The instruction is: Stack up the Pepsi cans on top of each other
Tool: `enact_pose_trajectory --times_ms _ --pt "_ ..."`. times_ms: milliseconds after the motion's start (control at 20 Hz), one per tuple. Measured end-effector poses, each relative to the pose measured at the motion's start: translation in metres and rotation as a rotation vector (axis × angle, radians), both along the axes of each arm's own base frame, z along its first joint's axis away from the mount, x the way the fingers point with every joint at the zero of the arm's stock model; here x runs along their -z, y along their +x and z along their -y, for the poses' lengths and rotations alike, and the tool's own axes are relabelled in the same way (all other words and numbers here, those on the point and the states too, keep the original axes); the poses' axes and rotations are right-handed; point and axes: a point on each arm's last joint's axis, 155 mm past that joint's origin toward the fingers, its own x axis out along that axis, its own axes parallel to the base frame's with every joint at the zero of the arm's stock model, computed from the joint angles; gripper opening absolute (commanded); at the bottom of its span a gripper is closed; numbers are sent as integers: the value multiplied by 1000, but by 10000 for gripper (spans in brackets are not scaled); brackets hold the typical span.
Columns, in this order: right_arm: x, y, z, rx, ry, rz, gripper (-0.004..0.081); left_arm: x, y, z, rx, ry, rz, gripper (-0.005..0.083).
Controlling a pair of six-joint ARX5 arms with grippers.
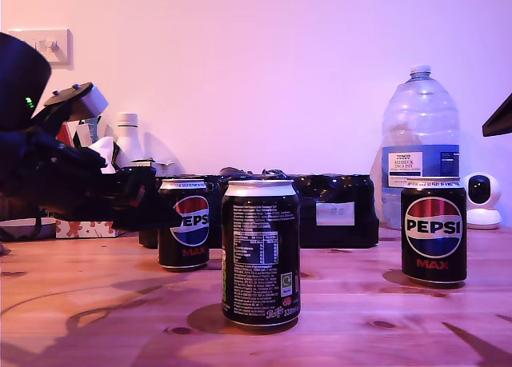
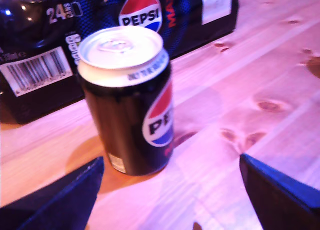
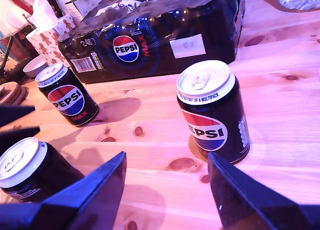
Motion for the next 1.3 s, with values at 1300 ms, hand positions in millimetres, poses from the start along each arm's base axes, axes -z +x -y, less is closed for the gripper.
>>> enact_pose_trajectory --times_ms 1300 --pt "22 27 19 102 -136 -25 654 19 74 28 97 -65 -5 785"
